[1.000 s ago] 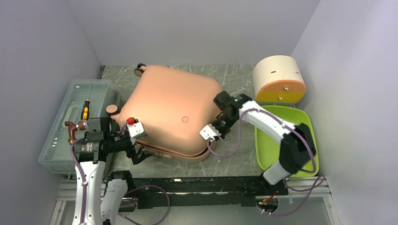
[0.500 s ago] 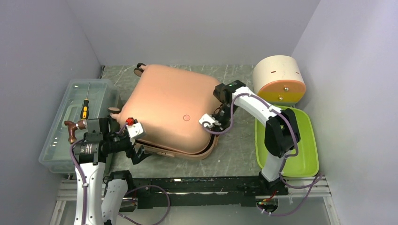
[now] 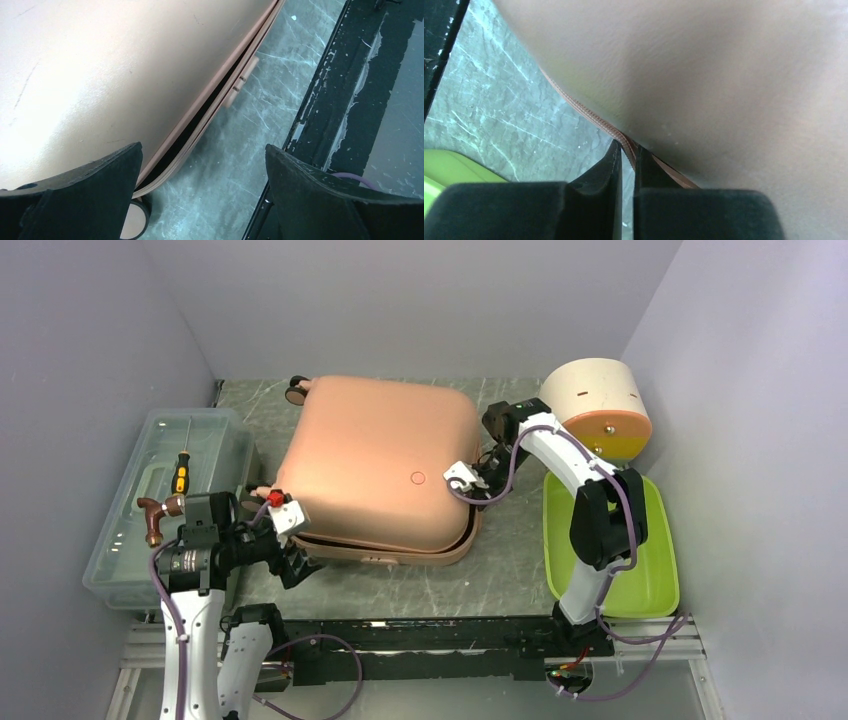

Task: Open, take out, and arrange the luggage
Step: Adjust the luggage at the center of the board.

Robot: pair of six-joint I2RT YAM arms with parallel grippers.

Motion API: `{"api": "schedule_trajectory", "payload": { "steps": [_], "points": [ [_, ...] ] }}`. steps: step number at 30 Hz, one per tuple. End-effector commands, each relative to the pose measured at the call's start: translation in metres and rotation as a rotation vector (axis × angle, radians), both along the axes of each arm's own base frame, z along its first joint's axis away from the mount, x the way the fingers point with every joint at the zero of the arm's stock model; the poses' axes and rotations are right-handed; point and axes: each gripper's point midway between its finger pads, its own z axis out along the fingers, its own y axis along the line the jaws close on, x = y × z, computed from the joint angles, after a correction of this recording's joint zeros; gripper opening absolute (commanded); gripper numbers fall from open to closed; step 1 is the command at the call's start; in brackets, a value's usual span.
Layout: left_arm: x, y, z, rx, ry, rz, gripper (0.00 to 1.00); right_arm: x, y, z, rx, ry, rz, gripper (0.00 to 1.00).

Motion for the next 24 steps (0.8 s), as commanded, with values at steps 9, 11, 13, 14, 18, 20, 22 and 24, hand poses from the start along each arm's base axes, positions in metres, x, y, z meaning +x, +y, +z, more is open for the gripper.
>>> {"api": "schedule_trajectory", "payload": {
  "steps": [9, 11, 13, 14, 18, 20, 22, 24],
  "points": [
    [0.061, 0.047, 0.072, 0.218, -0.222, 0.199, 0.99, 0.068, -0.048, 0.102, -0.045, -0.360, -0.533, 1.00],
    [0.075, 0.060, 0.092, 0.285, -0.275, 0.231, 0.99, 0.063, -0.042, 0.124, 0.056, -0.400, -0.619, 1.00],
    [0.087, 0.072, 0.100, 0.361, -0.278, 0.239, 0.99, 0.054, -0.036, 0.142, 0.169, -0.461, -0.663, 1.00],
    [0.090, 0.077, 0.098, 0.406, -0.267, 0.218, 0.99, 0.048, -0.035, 0.159, 0.247, -0.515, -0.681, 1.00],
    [0.094, 0.091, 0.073, 0.563, -0.212, 0.078, 0.99, 0.031, -0.027, 0.172, 0.491, -0.617, -0.754, 1.00],
    [0.097, 0.097, 0.060, 0.623, -0.203, 0.025, 0.99, 0.030, -0.026, 0.176, 0.612, -0.666, -0.810, 1.00],
    [0.099, 0.104, 0.048, 0.683, -0.188, -0.016, 0.99, 0.031, -0.025, 0.179, 0.712, -0.704, -0.844, 1.00],
    [0.098, 0.109, 0.036, 0.717, -0.153, -0.056, 0.99, 0.033, -0.026, 0.177, 0.762, -0.706, -0.882, 1.00]
  ]
}}
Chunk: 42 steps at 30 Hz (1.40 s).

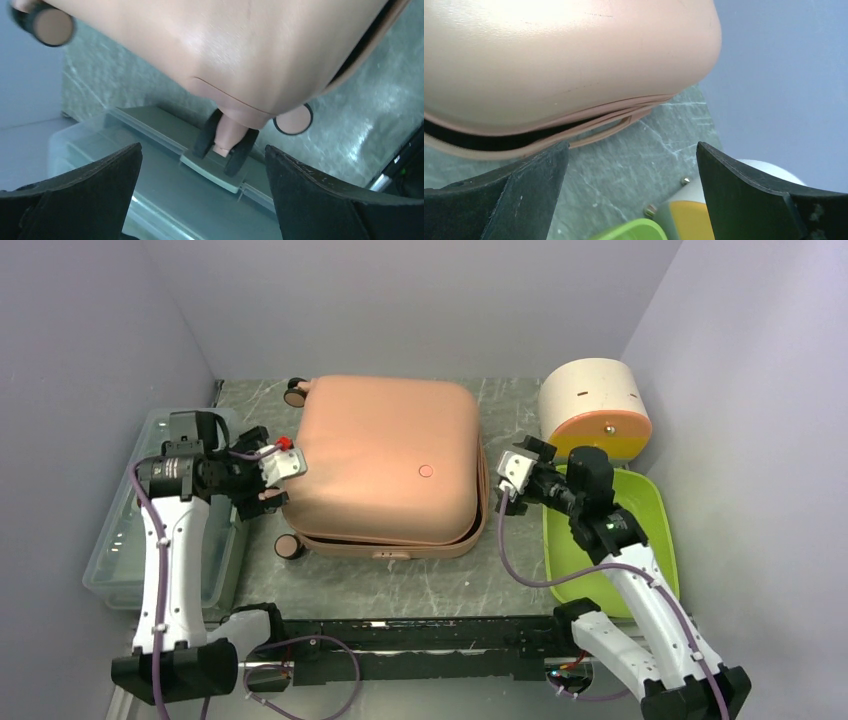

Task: Open, take out, and arrange the luggage
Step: Pick up the handle of the luggage.

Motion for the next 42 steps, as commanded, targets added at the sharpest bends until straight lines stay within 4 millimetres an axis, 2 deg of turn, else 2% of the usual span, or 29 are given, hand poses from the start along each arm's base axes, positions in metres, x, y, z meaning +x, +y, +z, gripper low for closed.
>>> {"api": "schedule_trajectory", "payload": {
  "steps": [1, 7, 13, 16, 22, 23, 24, 25, 28, 30, 32, 36, 39, 42],
  "points": [
    [-0.011, 0.018, -0.027, 0.169, 0.088, -0.104, 0.99, 0.026, 0.011, 0.032, 0.233, -0.143, -0.063, 1.00],
    [-0.013, 0.012, -0.050, 0.135, 0.169, -0.134, 0.99, 0.026, 0.016, 0.010, 0.208, -0.047, -0.040, 1.00],
    [-0.008, 0.005, -0.076, 0.111, 0.192, -0.152, 0.96, 0.020, 0.015, 0.009, 0.245, -0.057, -0.020, 1.00],
    [-0.006, 0.003, -0.088, 0.113, 0.228, -0.146, 0.89, 0.017, 0.012, 0.011, 0.269, -0.056, -0.011, 1.00],
    [0.002, 0.000, -0.102, 0.130, 0.280, -0.138, 0.53, 0.013, 0.011, 0.010, 0.291, -0.036, 0.013, 1.00],
    [0.003, 0.000, -0.104, 0.136, 0.293, -0.133, 0.44, 0.013, 0.010, 0.010, 0.290, -0.034, 0.014, 1.00],
    [0.003, 0.001, -0.105, 0.143, 0.305, -0.129, 0.19, 0.014, 0.009, 0.010, 0.291, -0.033, 0.011, 1.00],
    [0.004, 0.001, -0.107, 0.147, 0.315, -0.115, 0.01, 0.014, 0.009, 0.009, 0.292, -0.032, 0.012, 1.00],
    [0.007, 0.002, -0.106, 0.156, 0.325, -0.096, 0.00, 0.012, 0.010, 0.008, 0.288, -0.025, 0.027, 1.00],
    [0.010, 0.002, -0.099, 0.155, 0.306, -0.088, 0.00, 0.008, 0.013, 0.006, 0.282, -0.015, 0.057, 1.00],
    [0.016, 0.001, -0.084, 0.148, 0.256, -0.073, 0.00, 0.000, 0.019, 0.003, 0.265, -0.003, 0.113, 1.00],
    [0.035, -0.003, -0.026, 0.111, 0.077, -0.034, 0.00, -0.017, 0.027, 0.003, 0.223, -0.004, 0.219, 1.00],
    [0.052, -0.003, 0.021, 0.081, -0.096, 0.021, 0.00, -0.022, 0.028, 0.011, 0.181, -0.051, 0.267, 1.00],
    [0.069, -0.003, 0.053, 0.052, -0.223, 0.064, 0.00, -0.032, 0.031, 0.021, 0.136, -0.095, 0.341, 1.00]
  ]
}}
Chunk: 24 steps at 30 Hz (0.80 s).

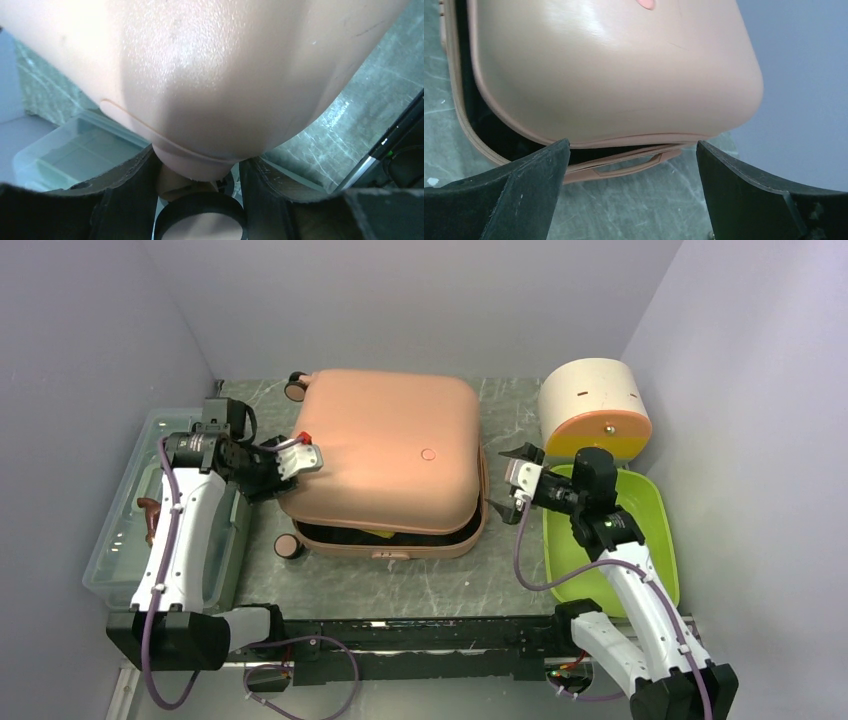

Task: Open, take out, and arrange the luggage
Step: Pick up the handle of the luggage, then open the luggage at the center of the board.

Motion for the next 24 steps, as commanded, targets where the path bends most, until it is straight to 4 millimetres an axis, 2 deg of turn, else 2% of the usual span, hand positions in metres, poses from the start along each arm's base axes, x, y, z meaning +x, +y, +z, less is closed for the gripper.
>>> {"api": "schedule_trajectory", "payload": {
  "steps": [1, 7, 12, 18, 24],
  "points": [
    [0.063, -0.002, 0.106, -0.064, -0.465, 0.073, 0.00, -0.019, 0.010, 0.039, -0.045, -0.166, 0.159, 1.00],
    [0.086, 0.011, 0.132, -0.062, -0.556, 0.178, 0.00, -0.020, 0.010, 0.067, -0.079, -0.242, 0.186, 1.00],
    [0.094, 0.009, 0.144, -0.102, -0.583, 0.213, 0.00, -0.018, 0.008, 0.079, -0.083, -0.275, 0.171, 1.00],
    [0.103, 0.013, 0.162, -0.130, -0.619, 0.270, 0.00, -0.024, 0.013, 0.072, -0.072, -0.275, 0.215, 1.00],
    [0.104, 0.008, 0.166, -0.174, -0.610, 0.282, 0.00, -0.020, 0.019, 0.063, -0.050, -0.264, 0.221, 1.00]
  ]
}}
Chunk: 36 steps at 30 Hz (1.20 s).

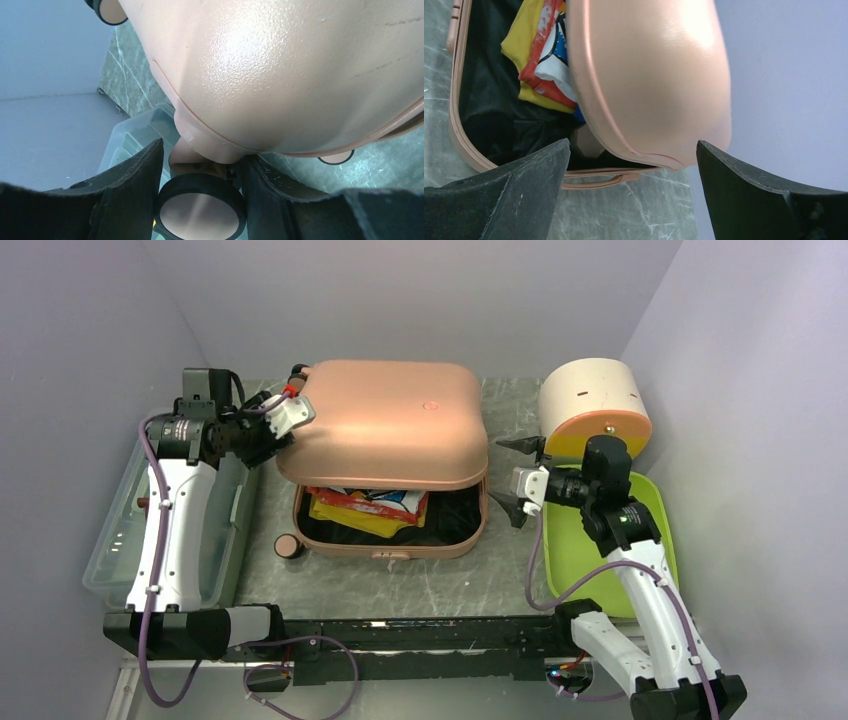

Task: Open, take out, and arrange the luggage
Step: Open the luggage at the center of the board.

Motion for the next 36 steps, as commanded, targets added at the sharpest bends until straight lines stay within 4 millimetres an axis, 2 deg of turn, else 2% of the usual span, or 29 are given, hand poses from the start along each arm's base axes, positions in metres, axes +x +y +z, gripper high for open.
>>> {"api": "schedule_trajectory", "payload": {
  "steps": [1, 5, 9, 12, 17, 19, 23, 24, 25, 27, 29, 31, 32, 33, 36],
  "points": [
    [0.053, 0.005, 0.088, -0.083, -0.361, 0.102, 0.00, 0.001, 0.010, 0.004, 0.036, -0.031, 0.040, 1.00],
    [0.054, 0.006, 0.088, -0.093, -0.361, 0.112, 0.00, 0.009, 0.017, 0.000, 0.041, -0.034, 0.026, 1.00],
    [0.057, 0.006, 0.089, -0.096, -0.360, 0.122, 0.00, 0.007, 0.030, -0.004, 0.020, -0.046, 0.043, 1.00],
    [0.057, 0.006, 0.088, -0.096, -0.354, 0.120, 0.00, 0.021, 0.033, 0.001, 0.039, -0.068, -0.032, 1.00],
    [0.058, 0.006, 0.086, -0.095, -0.347, 0.123, 0.00, 0.046, 0.031, 0.019, 0.126, -0.082, -0.139, 0.99],
    [0.058, 0.005, 0.085, -0.105, -0.341, 0.122, 0.00, 0.051, 0.033, 0.022, 0.128, -0.084, -0.145, 0.92],
    [0.056, 0.003, 0.082, -0.119, -0.329, 0.122, 0.01, 0.052, 0.038, 0.027, 0.134, -0.075, -0.134, 0.65],
    [0.056, 0.003, 0.082, -0.121, -0.329, 0.125, 0.04, 0.052, 0.039, 0.028, 0.137, -0.072, -0.132, 0.61],
    [0.056, -0.004, 0.083, -0.127, -0.332, 0.109, 0.09, 0.053, 0.040, 0.029, 0.137, -0.070, -0.131, 0.58],
    [0.057, -0.004, 0.086, -0.135, -0.344, 0.126, 0.27, 0.056, 0.040, 0.033, 0.148, -0.060, -0.142, 0.49],
    [0.056, -0.001, 0.092, -0.149, -0.360, 0.153, 0.54, 0.060, 0.041, 0.040, 0.162, -0.053, -0.154, 0.41],
    [0.052, 0.001, 0.099, -0.168, -0.380, 0.182, 0.85, 0.065, 0.042, 0.045, 0.176, -0.041, -0.172, 0.38],
    [0.049, 0.002, 0.104, -0.179, -0.392, 0.195, 0.96, 0.069, 0.042, 0.048, 0.181, -0.042, -0.182, 0.36],
    [0.046, 0.003, 0.108, -0.191, -0.407, 0.209, 0.99, 0.073, 0.042, 0.052, 0.190, -0.036, -0.196, 0.35],
    [0.029, 0.005, 0.119, -0.220, -0.446, 0.242, 0.99, 0.089, 0.041, 0.061, 0.210, -0.025, -0.249, 0.31]
  ]
}}
